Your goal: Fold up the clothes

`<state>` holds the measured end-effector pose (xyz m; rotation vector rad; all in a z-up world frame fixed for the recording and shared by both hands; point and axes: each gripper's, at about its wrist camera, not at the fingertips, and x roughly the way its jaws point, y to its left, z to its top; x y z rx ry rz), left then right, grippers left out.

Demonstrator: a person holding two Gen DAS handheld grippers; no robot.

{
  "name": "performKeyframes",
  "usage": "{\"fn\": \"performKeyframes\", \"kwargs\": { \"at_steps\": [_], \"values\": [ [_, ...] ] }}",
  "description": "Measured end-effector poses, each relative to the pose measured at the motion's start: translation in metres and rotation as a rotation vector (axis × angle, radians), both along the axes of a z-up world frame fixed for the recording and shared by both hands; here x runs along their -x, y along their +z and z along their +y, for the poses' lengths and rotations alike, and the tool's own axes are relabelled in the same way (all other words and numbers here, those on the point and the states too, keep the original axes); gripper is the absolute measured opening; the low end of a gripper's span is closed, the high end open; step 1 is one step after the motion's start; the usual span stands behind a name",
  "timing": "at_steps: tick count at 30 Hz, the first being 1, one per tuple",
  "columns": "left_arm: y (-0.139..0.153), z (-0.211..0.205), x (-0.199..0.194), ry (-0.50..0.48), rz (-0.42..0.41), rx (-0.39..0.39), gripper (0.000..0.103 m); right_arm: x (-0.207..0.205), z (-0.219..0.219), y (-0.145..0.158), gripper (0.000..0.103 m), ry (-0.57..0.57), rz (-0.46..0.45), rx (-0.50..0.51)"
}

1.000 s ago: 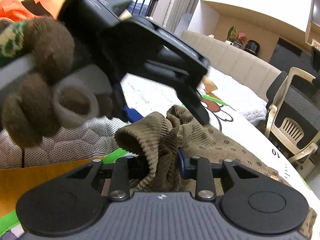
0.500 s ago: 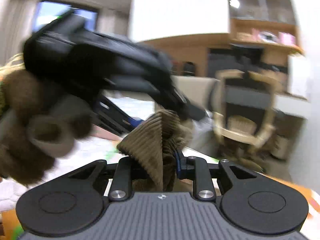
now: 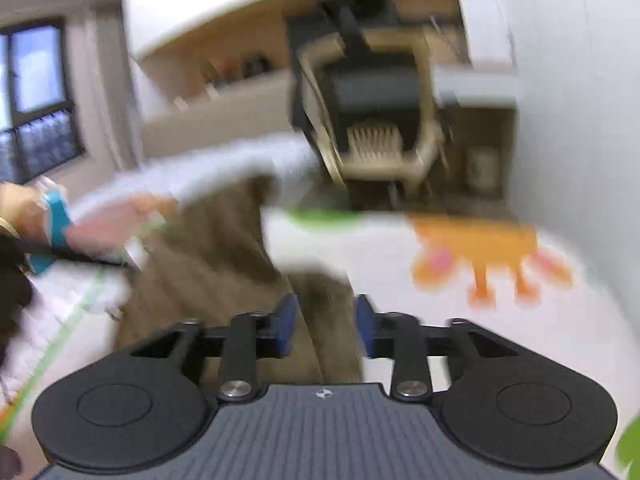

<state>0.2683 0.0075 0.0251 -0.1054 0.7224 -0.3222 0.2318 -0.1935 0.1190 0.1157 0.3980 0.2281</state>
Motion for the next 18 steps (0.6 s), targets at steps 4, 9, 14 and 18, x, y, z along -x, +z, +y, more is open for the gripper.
{"fn": "performKeyframes", "kwargs": {
  "at_steps": [4, 9, 14, 18],
  "values": [
    [-0.005, -0.007, -0.002, -0.069, 0.007, 0.055, 0.081, -0.024, 0.025, 0.029, 0.086, 0.170, -0.089, -0.031],
    [-0.011, -0.007, 0.000, -0.100, 0.008, 0.068, 0.082, -0.095, 0.044, -0.010, 0.086, 0.151, 0.056, -0.131],
    [-0.021, 0.000, -0.009, -0.107, 0.033, 0.085, 0.083, -0.134, 0.018, -0.064, 0.049, 0.173, 0.240, -0.479],
    [-0.015, -0.007, -0.011, -0.139, 0.037, 0.174, 0.079, -0.110, 0.010, -0.030, 0.024, 0.184, 0.160, -0.395]
  ]
}}
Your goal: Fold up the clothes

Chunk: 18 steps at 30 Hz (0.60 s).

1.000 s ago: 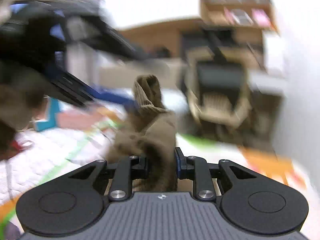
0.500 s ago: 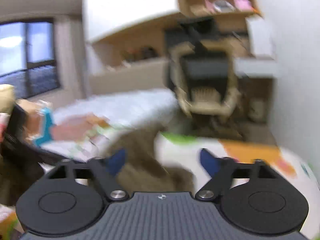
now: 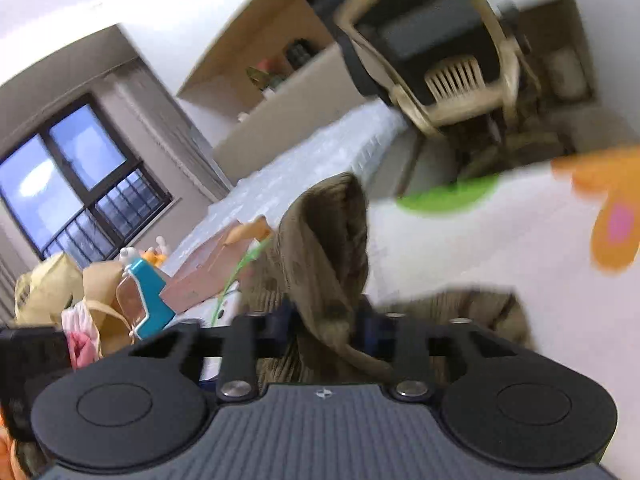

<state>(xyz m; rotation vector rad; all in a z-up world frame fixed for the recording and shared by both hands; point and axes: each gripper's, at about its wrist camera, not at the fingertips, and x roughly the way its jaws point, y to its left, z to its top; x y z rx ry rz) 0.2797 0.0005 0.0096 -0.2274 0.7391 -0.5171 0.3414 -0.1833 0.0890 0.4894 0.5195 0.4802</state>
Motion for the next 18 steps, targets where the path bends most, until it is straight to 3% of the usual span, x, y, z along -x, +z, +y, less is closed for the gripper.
{"fn": "performKeyframes", "kwargs": {
  "at_steps": [2, 4, 8, 10, 14, 18],
  "values": [
    [0.007, -0.016, 0.002, -0.046, -0.040, 0.010, 0.082, 0.012, -0.007, 0.019, 0.023, -0.021, -0.052, 0.069],
    [0.009, -0.033, 0.004, -0.104, -0.080, 0.001, 0.085, 0.015, -0.013, 0.023, 0.023, -0.079, -0.071, 0.216],
    [0.005, -0.050, 0.014, -0.212, -0.091, 0.002, 0.085, 0.003, -0.031, -0.022, 0.023, -0.196, 0.105, 0.417],
    [0.009, -0.043, 0.022, -0.232, -0.108, 0.020, 0.093, 0.003, -0.037, -0.044, 0.024, -0.233, 0.131, 0.463],
    [0.016, -0.013, 0.015, -0.079, -0.117, 0.009, 0.095, 0.011, -0.041, -0.039, 0.024, -0.247, 0.095, 0.485],
    [-0.003, -0.005, -0.011, 0.060, -0.029, -0.035, 0.095, 0.032, -0.039, -0.014, 0.029, -0.254, 0.017, 0.537]
  ]
}}
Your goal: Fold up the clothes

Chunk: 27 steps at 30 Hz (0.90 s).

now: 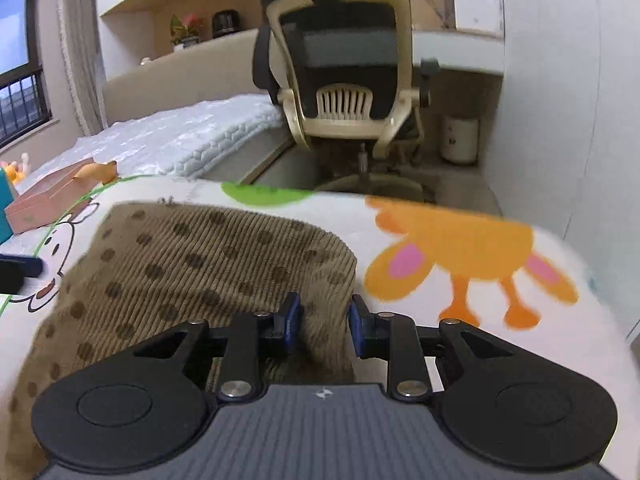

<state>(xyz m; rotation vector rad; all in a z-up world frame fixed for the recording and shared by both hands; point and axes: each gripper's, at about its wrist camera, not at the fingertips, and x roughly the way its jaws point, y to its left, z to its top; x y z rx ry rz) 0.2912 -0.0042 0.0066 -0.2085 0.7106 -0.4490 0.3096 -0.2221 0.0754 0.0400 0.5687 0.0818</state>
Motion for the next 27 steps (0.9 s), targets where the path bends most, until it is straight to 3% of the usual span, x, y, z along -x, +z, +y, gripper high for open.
{"fn": "performKeyframes", "kwargs": {
  "at_steps": [4, 6, 8, 10, 12, 15, 17, 20, 23, 25, 27],
  "values": [
    [-0.016, -0.017, -0.005, -0.019, 0.025, -0.068, 0.095, 0.027, 0.008, 0.047, 0.056, 0.009, -0.197, 0.066],
    [-0.018, -0.026, -0.008, -0.026, 0.026, -0.079, 0.095, 0.030, 0.014, 0.065, 0.062, 0.055, -0.257, 0.040],
    [-0.017, -0.030, -0.010, -0.036, 0.030, -0.079, 0.095, 0.019, 0.022, 0.068, 0.065, 0.132, -0.238, -0.020],
    [-0.012, -0.029, -0.009, -0.048, 0.043, -0.049, 0.095, -0.005, 0.033, 0.047, 0.065, 0.153, -0.133, -0.001],
    [-0.010, -0.018, -0.007, -0.058, 0.076, 0.015, 0.095, -0.032, 0.039, 0.013, 0.065, 0.132, 0.001, 0.063],
    [-0.012, 0.004, 0.005, -0.070, 0.140, 0.143, 0.095, -0.038, 0.021, -0.013, 0.065, 0.060, 0.062, 0.052],
    [-0.016, 0.013, 0.014, -0.075, 0.164, 0.201, 0.095, -0.018, 0.008, 0.002, 0.064, 0.054, 0.012, 0.038],
    [-0.024, 0.019, 0.027, -0.079, 0.188, 0.265, 0.093, 0.038, 0.002, 0.028, 0.064, 0.085, -0.108, 0.172],
    [-0.033, 0.012, 0.030, -0.079, 0.207, 0.309, 0.079, 0.093, 0.013, 0.029, 0.064, 0.118, -0.151, 0.351],
    [-0.037, 0.009, 0.031, -0.063, 0.225, 0.319, 0.058, 0.121, 0.029, 0.020, 0.064, 0.176, -0.143, 0.457],
    [-0.037, 0.008, 0.033, -0.048, 0.226, 0.311, 0.050, 0.139, 0.043, 0.007, 0.064, 0.226, -0.138, 0.541]
  ]
}}
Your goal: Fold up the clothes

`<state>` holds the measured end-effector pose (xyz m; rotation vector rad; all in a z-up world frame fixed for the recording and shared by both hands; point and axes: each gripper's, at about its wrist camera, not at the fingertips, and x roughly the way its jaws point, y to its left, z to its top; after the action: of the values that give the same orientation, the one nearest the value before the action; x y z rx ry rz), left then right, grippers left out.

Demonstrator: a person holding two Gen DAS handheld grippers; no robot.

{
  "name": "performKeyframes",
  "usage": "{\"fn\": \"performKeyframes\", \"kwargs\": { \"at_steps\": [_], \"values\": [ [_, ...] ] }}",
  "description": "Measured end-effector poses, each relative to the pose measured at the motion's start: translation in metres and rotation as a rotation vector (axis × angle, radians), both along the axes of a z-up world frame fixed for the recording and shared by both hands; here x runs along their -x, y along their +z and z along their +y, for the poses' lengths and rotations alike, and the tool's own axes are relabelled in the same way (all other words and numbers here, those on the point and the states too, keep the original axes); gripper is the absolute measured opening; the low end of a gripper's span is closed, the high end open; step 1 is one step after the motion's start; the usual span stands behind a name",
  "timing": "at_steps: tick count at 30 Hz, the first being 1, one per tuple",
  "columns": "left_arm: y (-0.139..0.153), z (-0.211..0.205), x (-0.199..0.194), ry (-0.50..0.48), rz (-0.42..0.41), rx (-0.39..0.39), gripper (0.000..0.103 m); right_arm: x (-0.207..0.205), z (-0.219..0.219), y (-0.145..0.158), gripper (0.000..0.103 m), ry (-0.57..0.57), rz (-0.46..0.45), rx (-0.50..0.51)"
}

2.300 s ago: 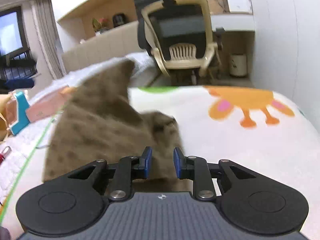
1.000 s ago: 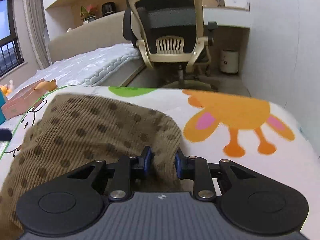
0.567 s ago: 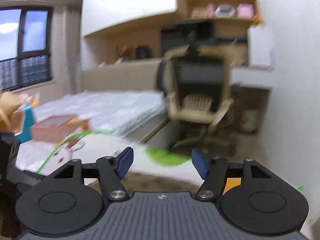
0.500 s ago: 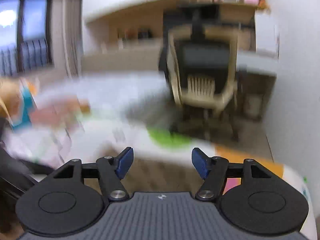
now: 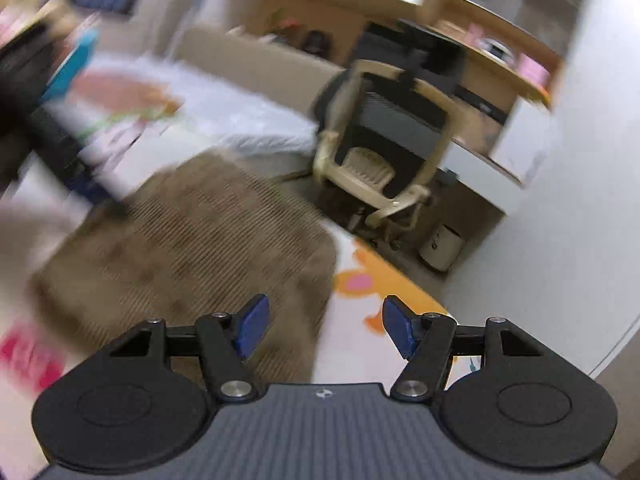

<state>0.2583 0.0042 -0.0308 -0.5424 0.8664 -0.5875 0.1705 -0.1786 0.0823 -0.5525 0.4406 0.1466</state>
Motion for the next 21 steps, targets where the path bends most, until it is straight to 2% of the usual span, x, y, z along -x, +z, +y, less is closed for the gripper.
{"fn": "performKeyframes", "kwargs": {
  "at_steps": [3, 5, 7, 10, 13, 15, 18, 19, 20, 21],
  "values": [
    [0.009, 0.003, 0.005, 0.020, -0.016, -0.021, 0.034, 0.004, 0.020, -0.017, 0.064, 0.039, 0.002, 0.083],
    [0.017, 0.005, 0.009, 0.031, -0.029, -0.034, 0.031, -0.008, 0.032, -0.029, 0.064, 0.059, 0.018, 0.101],
    [0.022, 0.008, 0.012, 0.041, -0.037, -0.040, 0.023, -0.020, 0.043, -0.036, 0.062, 0.071, 0.005, 0.135],
    [0.029, 0.010, 0.015, 0.036, -0.036, -0.015, 0.018, -0.030, 0.051, -0.026, 0.036, 0.032, -0.084, 0.171],
    [0.035, 0.004, 0.014, 0.012, -0.047, 0.025, 0.018, -0.036, 0.047, -0.004, 0.033, -0.034, -0.177, 0.139],
    [0.038, -0.003, 0.011, -0.005, -0.052, 0.041, 0.018, -0.035, 0.042, -0.003, 0.033, -0.024, -0.158, 0.143],
    [0.032, -0.010, 0.008, -0.019, -0.034, 0.034, 0.018, -0.042, 0.043, -0.029, 0.033, 0.009, -0.048, 0.148],
    [0.030, -0.011, 0.007, -0.021, -0.025, 0.035, 0.018, -0.043, 0.044, -0.038, 0.033, 0.010, -0.045, 0.171],
    [0.027, -0.011, 0.007, -0.024, -0.016, 0.036, 0.018, -0.044, 0.046, -0.046, 0.026, 0.010, -0.047, 0.198],
    [0.025, -0.011, 0.006, -0.027, -0.006, 0.038, 0.016, -0.047, 0.047, -0.046, 0.022, -0.005, -0.093, 0.249]
  ]
}}
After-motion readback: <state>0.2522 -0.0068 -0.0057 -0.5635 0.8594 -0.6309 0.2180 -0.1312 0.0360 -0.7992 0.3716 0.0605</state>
